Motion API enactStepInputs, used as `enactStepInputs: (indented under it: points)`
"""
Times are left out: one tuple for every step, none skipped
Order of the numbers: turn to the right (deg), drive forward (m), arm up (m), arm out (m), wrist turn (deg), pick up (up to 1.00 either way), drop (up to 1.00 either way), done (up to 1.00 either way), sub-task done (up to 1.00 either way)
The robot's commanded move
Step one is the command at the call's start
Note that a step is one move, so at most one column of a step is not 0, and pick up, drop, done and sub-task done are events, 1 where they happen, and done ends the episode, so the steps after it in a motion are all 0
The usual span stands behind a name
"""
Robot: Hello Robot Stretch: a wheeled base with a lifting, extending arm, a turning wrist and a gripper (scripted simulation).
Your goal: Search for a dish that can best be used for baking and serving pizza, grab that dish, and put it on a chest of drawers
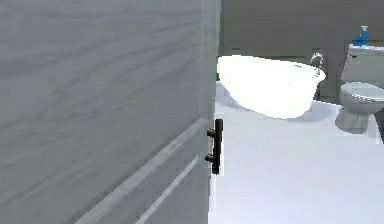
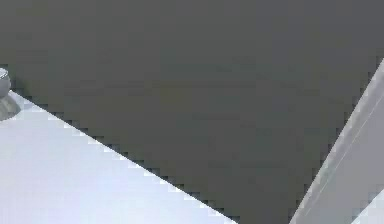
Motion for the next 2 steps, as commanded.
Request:
enactStepInputs:
  points:
    - [30.0,0.0,0.0,0.0,0.0,0.0,0.0,0.0,0.0]
    - [0.0,1.0,0.0,0.0,0.0,0.0,0.0,0.0,0.0]
